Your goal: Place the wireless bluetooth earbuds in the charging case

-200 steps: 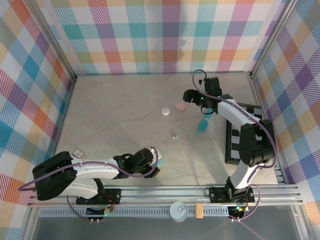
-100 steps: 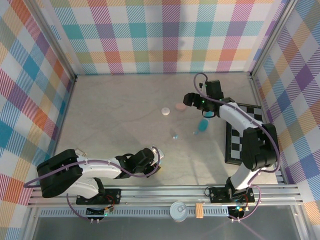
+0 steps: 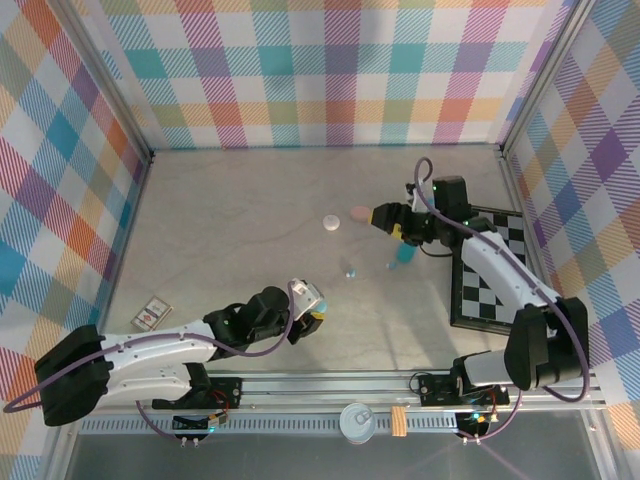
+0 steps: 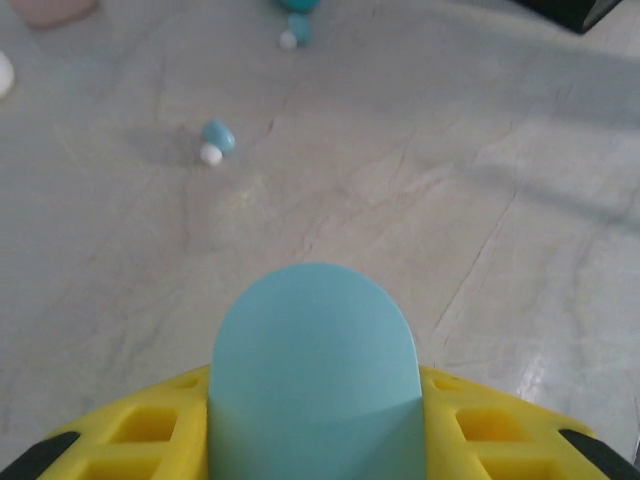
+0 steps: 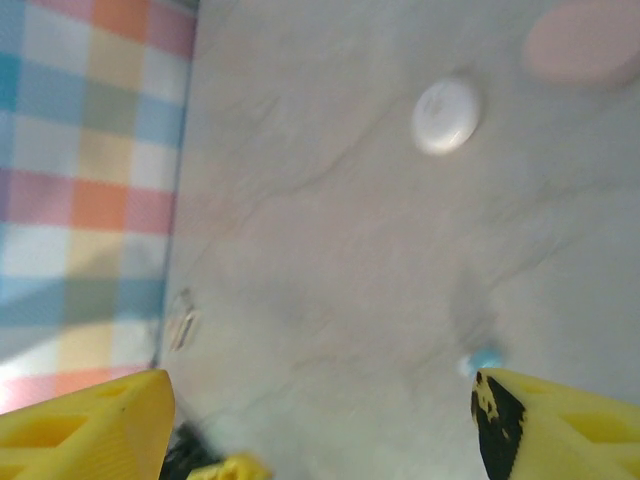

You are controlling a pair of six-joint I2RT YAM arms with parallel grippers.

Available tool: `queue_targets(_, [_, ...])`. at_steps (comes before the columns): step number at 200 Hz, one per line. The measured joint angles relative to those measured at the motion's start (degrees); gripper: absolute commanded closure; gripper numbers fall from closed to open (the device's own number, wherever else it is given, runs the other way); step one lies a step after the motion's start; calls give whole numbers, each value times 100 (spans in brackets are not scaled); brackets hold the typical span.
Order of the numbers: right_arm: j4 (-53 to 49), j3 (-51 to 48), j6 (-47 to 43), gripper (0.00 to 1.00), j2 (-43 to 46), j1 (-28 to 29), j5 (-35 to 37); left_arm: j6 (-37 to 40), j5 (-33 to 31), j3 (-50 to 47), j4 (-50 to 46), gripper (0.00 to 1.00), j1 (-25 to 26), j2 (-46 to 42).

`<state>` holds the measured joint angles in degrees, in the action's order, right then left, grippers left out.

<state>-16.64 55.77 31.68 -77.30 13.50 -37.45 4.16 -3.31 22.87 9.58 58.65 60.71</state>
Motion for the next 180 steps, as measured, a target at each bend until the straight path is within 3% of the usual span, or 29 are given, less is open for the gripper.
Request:
queue_targets(43, [98, -566, 420, 27, 208, 26, -1357, 291, 286, 348, 404, 68, -369, 221])
queue_targets(68, [254, -820, 654, 27, 208, 229, -1755, 431, 433, 625, 778, 68, -455, 590])
queue_targets(134, [682, -833, 822, 33, 81, 817, -2076, 444, 949, 918, 1561, 68, -529, 949])
queue_targets(180, [796, -833, 846, 50, -101, 946, -2096, 442, 1038, 1003, 1773, 68, -658, 1045])
